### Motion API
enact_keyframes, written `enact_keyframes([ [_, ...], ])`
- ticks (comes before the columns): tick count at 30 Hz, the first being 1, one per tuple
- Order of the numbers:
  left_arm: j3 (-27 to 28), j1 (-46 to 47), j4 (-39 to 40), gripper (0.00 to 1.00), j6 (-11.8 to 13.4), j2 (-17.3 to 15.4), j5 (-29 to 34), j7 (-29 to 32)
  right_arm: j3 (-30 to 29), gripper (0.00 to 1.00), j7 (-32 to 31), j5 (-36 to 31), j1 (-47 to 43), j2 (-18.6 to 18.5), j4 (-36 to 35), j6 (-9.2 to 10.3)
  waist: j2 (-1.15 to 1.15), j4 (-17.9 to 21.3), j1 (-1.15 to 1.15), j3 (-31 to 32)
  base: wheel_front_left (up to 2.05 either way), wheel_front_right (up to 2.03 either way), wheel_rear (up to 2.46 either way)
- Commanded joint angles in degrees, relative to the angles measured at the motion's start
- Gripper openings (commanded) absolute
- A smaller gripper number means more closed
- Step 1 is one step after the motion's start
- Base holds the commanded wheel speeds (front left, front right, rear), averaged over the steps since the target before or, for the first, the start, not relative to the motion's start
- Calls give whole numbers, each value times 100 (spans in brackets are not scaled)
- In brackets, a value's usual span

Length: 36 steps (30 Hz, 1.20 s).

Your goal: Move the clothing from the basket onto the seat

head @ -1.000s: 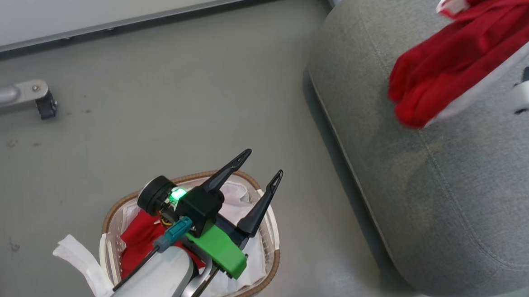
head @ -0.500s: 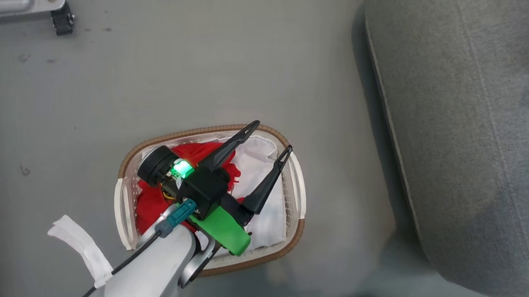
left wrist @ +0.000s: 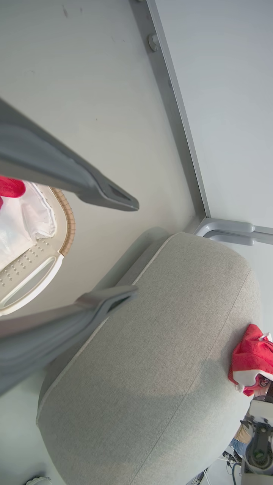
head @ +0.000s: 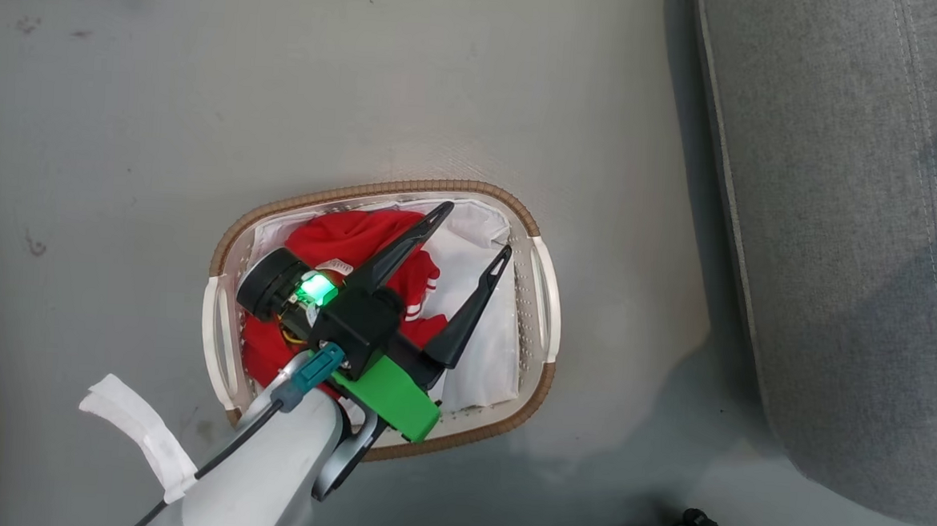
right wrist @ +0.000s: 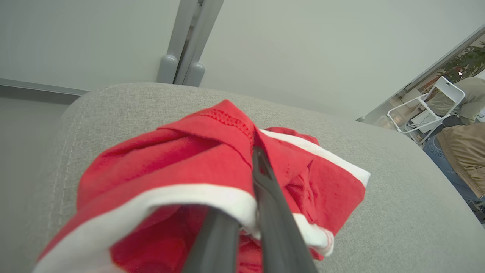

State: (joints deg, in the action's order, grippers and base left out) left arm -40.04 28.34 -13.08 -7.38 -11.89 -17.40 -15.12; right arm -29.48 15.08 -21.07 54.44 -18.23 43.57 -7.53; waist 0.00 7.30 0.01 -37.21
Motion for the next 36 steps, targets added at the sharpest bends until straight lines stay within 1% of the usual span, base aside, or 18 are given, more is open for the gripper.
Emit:
enact_keyframes([
  [1, 35, 33, -10, 100, -13, 2, 42, -4, -1, 100, 14, -55, -156, 57, -11, 8, 0, 35, -1, 35, 0, 0, 0],
  [5, 82, -30, -46, 100, -12, 8, 20, -4, 127, 100, 14, 1, -311, 204, -121, 8, 0, 133, -1, 161, 0, 0, 0],
  [8, 142, -125, -83, 100, -13, 26, -27, -4, 339, 100, 13, 33, -590, 301, -253, 8, 0, 220, -1, 337, 0, 0, 0],
  [14, 287, -307, -131, 100, -14, 131, -138, -4, 540, 100, 14, 216, -1149, 371, -470, 8, 0, 325, -1, 799, 0, 0, 0],
  [19, 406, -473, -177, 100, -16, 242, -233, -4, 679, 100, 14, 376, -1533, 403, -673, 8, 0, 318, -1, 1189, 0, 0, 0],
  [23, 576, -605, -202, 100, -17, 332, -333, -4, 884, 100, 14, 466, -1679, 444, -847, 8, 0, 232, -1, 1510, 0, 0, 0],
  [27, 868, -780, -220, 100, -17, 460, -427, -4, 1177, 100, 14, 596, -1610, 496, -919, 8, 0, 63, -1, 1856, 0, 0, 0],
  [31, 1243, -1003, -246, 100, -17, 550, -466, -4, 1452, 100, 14, 811, -1539, 677, -1024, 8, 0, -167, -1, 2201, 0, 0, 0],
  [36, 1879, -1373, -269, 100, 19, 699, -421, -4, 1719, 100, 14, 1118, -1765, 1009, -1154, 8, 0, -446, -1, 2593, 0, 0, 0],
])
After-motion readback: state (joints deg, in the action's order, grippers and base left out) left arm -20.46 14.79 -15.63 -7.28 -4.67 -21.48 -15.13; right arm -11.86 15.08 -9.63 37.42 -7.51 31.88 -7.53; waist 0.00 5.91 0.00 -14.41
